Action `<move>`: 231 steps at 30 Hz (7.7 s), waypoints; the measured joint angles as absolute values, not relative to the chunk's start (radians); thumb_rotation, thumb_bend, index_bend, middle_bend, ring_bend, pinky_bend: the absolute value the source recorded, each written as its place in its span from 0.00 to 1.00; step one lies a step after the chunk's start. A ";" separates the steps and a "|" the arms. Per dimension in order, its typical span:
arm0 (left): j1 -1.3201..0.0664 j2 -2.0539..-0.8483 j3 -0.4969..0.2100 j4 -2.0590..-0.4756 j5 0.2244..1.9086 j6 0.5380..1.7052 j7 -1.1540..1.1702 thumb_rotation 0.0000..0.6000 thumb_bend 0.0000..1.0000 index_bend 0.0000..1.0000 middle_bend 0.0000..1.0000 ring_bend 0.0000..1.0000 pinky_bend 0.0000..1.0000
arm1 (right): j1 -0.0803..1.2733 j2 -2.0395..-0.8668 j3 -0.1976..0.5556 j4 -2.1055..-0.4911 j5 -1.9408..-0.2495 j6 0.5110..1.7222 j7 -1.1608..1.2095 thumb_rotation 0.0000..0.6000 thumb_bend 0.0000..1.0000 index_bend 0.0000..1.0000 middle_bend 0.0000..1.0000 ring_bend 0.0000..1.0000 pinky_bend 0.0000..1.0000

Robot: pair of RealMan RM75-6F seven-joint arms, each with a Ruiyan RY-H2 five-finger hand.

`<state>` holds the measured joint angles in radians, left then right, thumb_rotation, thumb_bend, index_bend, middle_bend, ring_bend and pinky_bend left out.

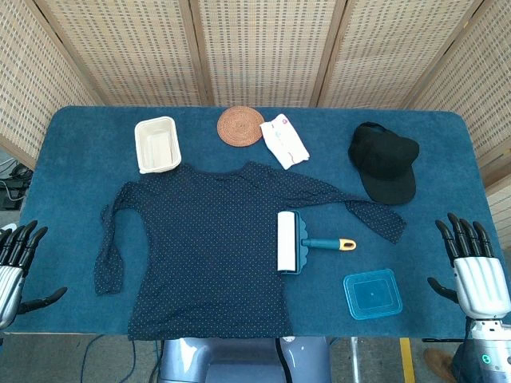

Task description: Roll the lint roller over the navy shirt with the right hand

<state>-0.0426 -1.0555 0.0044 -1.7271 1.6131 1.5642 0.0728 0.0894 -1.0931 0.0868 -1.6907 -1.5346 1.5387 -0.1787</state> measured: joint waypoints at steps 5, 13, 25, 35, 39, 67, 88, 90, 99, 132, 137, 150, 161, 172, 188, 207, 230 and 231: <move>-0.043 -1.056 0.005 -1.731 1.609 1.561 0.082 1.00 0.00 0.00 0.00 0.00 0.00 | 0.091 -1.090 0.087 -1.692 -1.527 1.528 -0.164 1.00 0.00 0.00 0.00 0.00 0.00; -0.058 -1.063 -0.007 -1.735 1.585 1.532 0.097 1.00 0.00 0.00 0.00 0.00 0.00 | 0.138 -1.091 0.104 -1.708 -1.523 1.464 -0.137 1.00 0.00 0.00 0.65 0.70 0.42; -0.092 -1.073 -0.040 -1.732 1.486 1.457 0.116 1.00 0.00 0.00 0.00 0.00 0.00 | 0.394 -1.103 0.184 -1.740 -1.290 1.047 -0.339 1.00 0.00 0.14 1.00 1.00 1.00; -0.103 -1.073 -0.047 -1.725 1.459 1.435 0.108 1.00 0.00 0.00 0.00 0.00 0.00 | 0.615 -1.310 0.207 -1.691 -0.845 0.949 -0.663 1.00 0.17 0.41 1.00 1.00 1.00; -0.103 -1.070 -0.047 -1.724 1.460 1.436 0.100 1.00 0.00 0.00 0.00 0.00 0.00 | 0.675 -1.387 0.196 -1.657 -0.761 0.967 -0.733 1.00 0.19 0.41 1.00 1.00 1.00; -0.105 -1.063 -0.045 -1.719 1.453 1.436 0.076 1.00 0.00 0.00 0.00 0.00 0.00 | 0.783 -1.574 0.112 -1.519 -0.607 1.045 -0.857 1.00 0.44 0.44 1.00 1.00 1.00; -0.111 -1.052 -0.047 -1.721 1.444 1.422 0.041 1.00 0.00 0.00 0.00 0.00 0.00 | 0.819 -1.515 0.130 -1.598 -0.682 1.089 -0.875 1.00 0.82 0.70 1.00 1.00 1.00; -0.112 -1.049 -0.047 -1.721 1.443 1.419 0.032 1.00 0.00 0.00 0.00 0.00 0.00 | 0.839 -1.499 0.142 -1.629 -0.682 1.100 -0.913 1.00 0.82 0.70 1.00 1.00 1.00; -0.128 -1.041 -0.049 -1.702 1.433 1.382 -0.014 1.00 0.00 0.00 0.00 0.00 0.00 | 1.009 -1.471 0.215 -1.722 -0.540 1.131 -1.177 1.00 0.82 0.72 1.00 1.00 1.00; -0.160 -1.064 -0.051 -1.667 1.383 1.319 -0.004 1.00 0.00 0.00 0.00 0.00 0.00 | 1.403 -1.668 0.083 -1.412 -0.078 1.085 -1.678 1.00 0.76 0.73 1.00 1.00 1.00; -0.162 -1.067 -0.051 -1.666 1.378 1.315 0.000 1.00 0.00 0.00 0.00 0.00 0.00 | 1.423 -1.713 0.101 -1.419 -0.101 1.129 -1.671 1.00 0.76 0.74 1.00 1.00 1.00; -0.176 -1.076 -0.051 -1.654 1.363 1.289 0.011 1.00 0.00 0.00 0.00 0.00 0.00 | 1.492 -1.862 0.133 -1.451 -0.140 1.226 -1.744 1.00 0.76 0.74 1.00 1.00 1.00; -0.182 -1.082 -0.050 -1.652 1.351 1.278 0.021 1.00 0.00 0.00 0.00 0.00 0.00 | 1.509 -1.914 0.161 -1.453 -0.152 1.233 -1.761 1.00 0.76 0.74 1.00 1.00 1.00; -0.183 -1.081 -0.047 -1.655 1.358 1.279 0.020 1.00 0.00 0.00 0.00 0.00 0.00 | 1.423 -1.803 0.053 -1.449 -0.210 1.261 -1.741 1.00 0.75 0.73 1.00 1.00 1.00; -0.189 -1.085 -0.045 -1.660 1.353 1.272 0.033 1.00 0.00 0.00 0.00 0.00 0.00 | 1.330 -1.703 -0.003 -1.401 -0.238 1.186 -1.709 1.00 0.75 0.73 1.00 1.00 1.00; -0.190 -1.086 -0.044 -1.651 1.350 1.271 0.026 1.00 0.00 0.00 0.00 0.00 0.00 | 1.416 -1.893 0.084 -1.471 -0.285 1.234 -1.773 1.00 0.75 0.73 1.00 1.00 1.00; -0.187 -1.089 -0.040 -1.658 1.356 1.282 0.042 1.00 0.00 0.00 0.00 0.00 0.00 | 1.309 -1.760 -0.004 -1.446 -0.325 1.281 -1.727 1.00 0.75 0.72 1.00 1.00 1.00; -0.187 -1.090 -0.040 -1.659 1.357 1.283 0.044 1.00 0.00 0.00 0.00 0.00 0.00 | 1.301 -1.751 -0.008 -1.441 -0.323 1.280 -1.725 1.00 0.75 0.72 1.00 1.00 1.00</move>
<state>-0.1866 -1.0897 -0.0401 -1.6587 1.3568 1.2826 0.0440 1.3015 -1.7510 -0.0079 -1.4413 -0.3228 1.2804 -1.7246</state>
